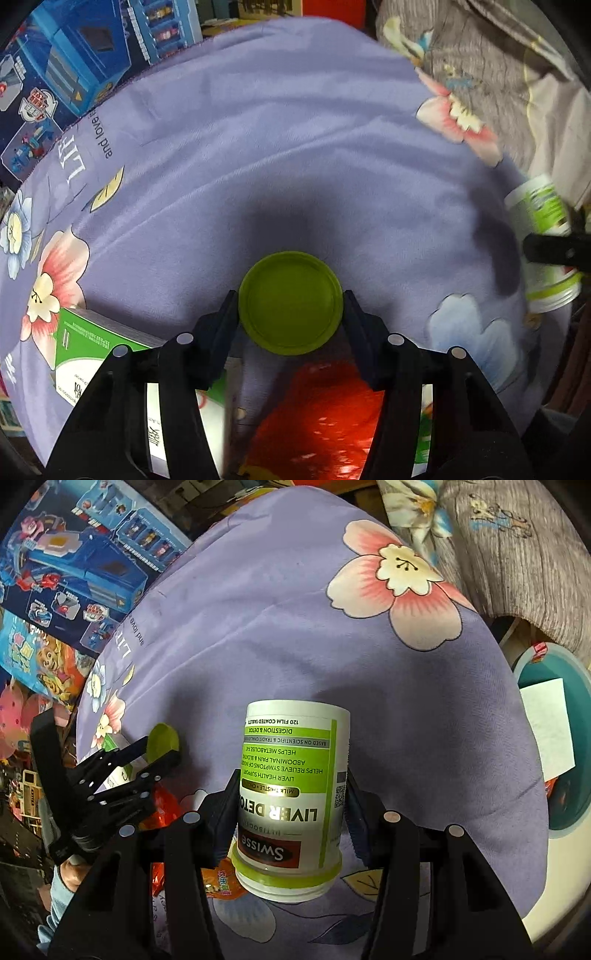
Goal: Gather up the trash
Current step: 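Grasp the green jar lid with the left gripper while the right holds the jar, then carry the jar and green lid over the teal bin with both grippers, then open both grippers to drop the jar and lid into the bin, then move both grippers back over the remaining items on the bed, then grasp the orange egg-shaped candy container with the right gripper while the left grasps the white cup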
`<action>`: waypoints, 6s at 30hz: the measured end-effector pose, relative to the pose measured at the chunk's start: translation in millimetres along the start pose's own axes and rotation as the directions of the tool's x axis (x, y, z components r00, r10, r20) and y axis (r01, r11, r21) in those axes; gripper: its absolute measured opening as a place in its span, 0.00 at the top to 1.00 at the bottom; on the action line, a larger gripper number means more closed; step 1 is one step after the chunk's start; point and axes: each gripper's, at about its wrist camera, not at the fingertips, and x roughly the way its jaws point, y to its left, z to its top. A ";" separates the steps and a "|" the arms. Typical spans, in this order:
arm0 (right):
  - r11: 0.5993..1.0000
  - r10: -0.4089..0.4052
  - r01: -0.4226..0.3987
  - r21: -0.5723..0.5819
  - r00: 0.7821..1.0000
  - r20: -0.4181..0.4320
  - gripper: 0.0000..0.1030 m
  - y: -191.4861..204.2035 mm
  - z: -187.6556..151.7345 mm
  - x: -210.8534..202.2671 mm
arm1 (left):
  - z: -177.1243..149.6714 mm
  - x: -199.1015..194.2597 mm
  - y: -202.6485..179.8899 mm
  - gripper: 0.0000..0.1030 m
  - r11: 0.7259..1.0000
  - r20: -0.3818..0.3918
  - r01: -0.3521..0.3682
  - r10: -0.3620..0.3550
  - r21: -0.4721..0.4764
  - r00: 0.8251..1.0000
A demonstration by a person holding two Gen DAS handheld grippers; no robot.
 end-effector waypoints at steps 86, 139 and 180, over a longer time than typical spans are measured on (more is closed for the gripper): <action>0.842 -0.166 0.053 0.536 0.972 0.165 0.25 -340.5 -46.3 -126.6 | 82.8 40.3 -370.4 0.17 0.873 -0.157 0.353 -0.318 0.336 0.935; 0.998 -0.066 0.066 -0.005 0.996 -0.061 0.20 4.3 -64.0 -23.1 | -68.2 -72.1 -15.5 0.06 0.975 0.081 0.164 -0.153 -0.151 0.985; 0.951 -0.141 0.131 -0.279 0.990 -0.017 0.37 78.3 -96.3 33.6 | -135.2 -43.5 85.7 0.06 0.914 0.051 0.043 -0.024 -0.404 0.998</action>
